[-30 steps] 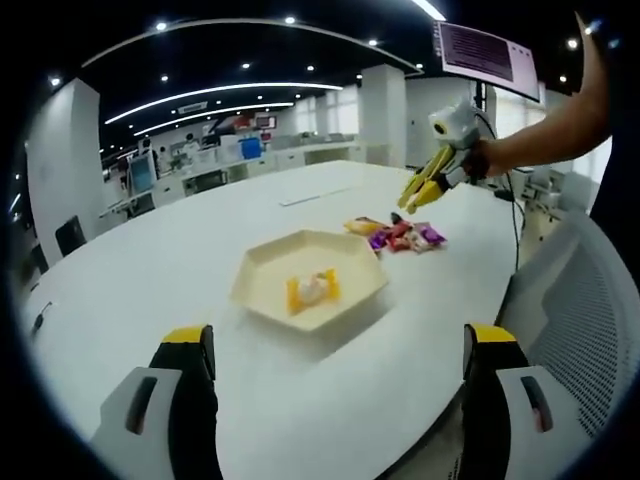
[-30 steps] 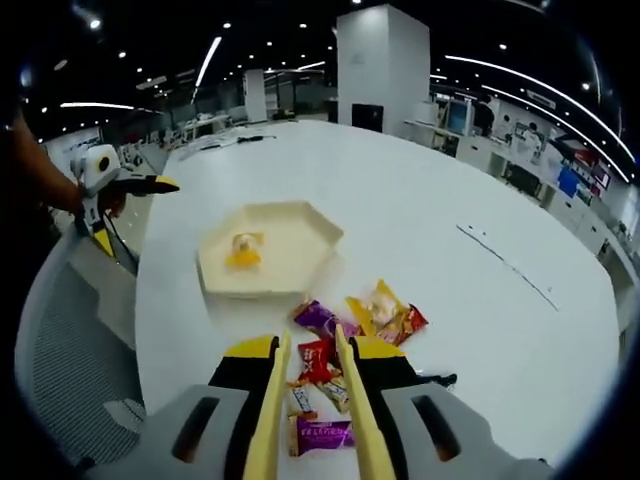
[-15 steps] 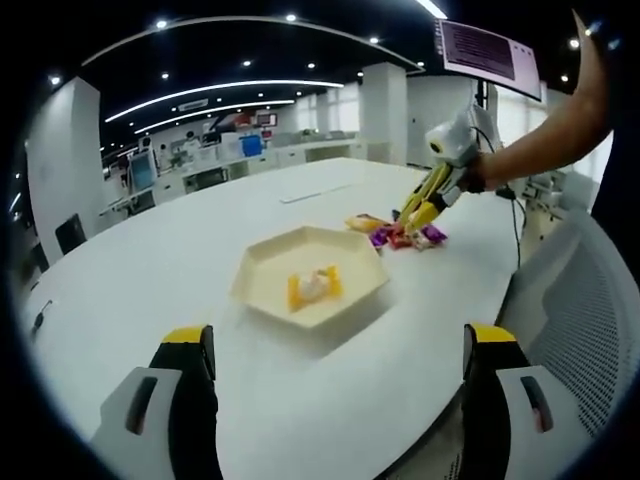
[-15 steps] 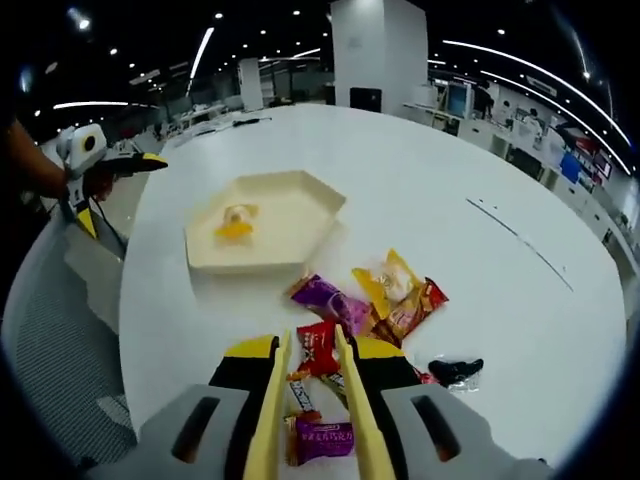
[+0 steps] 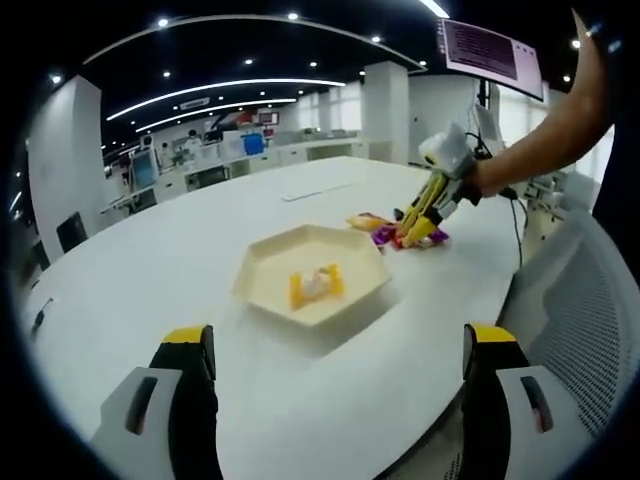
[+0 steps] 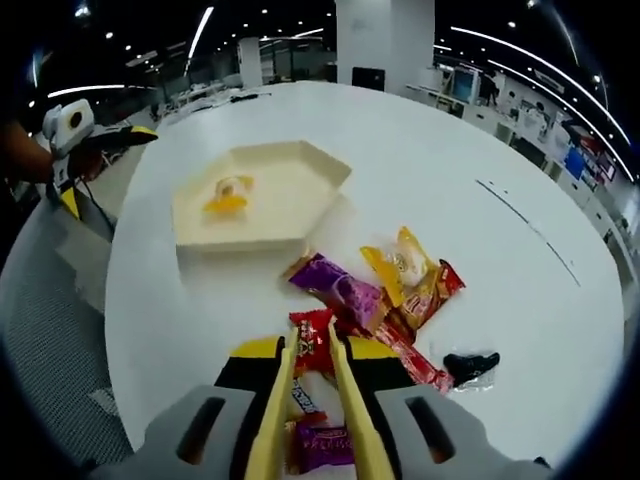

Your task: Place the target food into the container with the food tongs after gripping and lifting it, then release it inside without dropping or visibly crushing the food.

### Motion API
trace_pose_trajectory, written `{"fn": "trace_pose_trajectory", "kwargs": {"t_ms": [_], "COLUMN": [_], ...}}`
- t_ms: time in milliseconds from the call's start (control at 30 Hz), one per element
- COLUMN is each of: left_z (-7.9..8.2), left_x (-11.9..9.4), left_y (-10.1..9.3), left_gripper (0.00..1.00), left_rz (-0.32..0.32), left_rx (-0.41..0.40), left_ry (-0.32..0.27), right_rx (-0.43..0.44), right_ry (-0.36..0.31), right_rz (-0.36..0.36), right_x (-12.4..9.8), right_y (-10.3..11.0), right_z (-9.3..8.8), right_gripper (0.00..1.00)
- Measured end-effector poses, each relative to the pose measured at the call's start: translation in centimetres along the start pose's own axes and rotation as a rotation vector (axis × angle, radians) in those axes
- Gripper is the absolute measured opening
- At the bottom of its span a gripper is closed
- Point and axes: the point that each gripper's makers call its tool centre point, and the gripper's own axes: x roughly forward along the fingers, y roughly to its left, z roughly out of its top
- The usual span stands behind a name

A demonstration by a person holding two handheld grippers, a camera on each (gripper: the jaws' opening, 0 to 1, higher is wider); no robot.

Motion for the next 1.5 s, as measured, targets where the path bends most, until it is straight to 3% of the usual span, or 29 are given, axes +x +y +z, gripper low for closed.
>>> {"fn": "trace_pose_trajectory", "kwargs": {"t_ms": [633, 1133, 1500], "left_z": [0.0, 0.0, 0.4], "left_x": [0.0, 0.1, 0.0], "left_y": [0.1, -0.4, -0.2], "left_gripper": [0.99, 1.00, 1.00], "left_rz": [0.000, -0.029, -0.018], "left_rx": [-0.002, -0.011, 0.004], "left_ry": [-0.005, -0.004, -0.022], "right_rx": [0.017, 0.016, 0.002], "right_ry": [0.018, 0.001, -0.027], "right_rz": [0.016, 0.000, -0.034], "right_x": [-0.8, -2.4, -4.8], "right_y": [0.1, -0.1, -1.0], "right_z": [0.6, 2.9, 6.1], "right_gripper": [0.20, 0.21, 0.21]}}
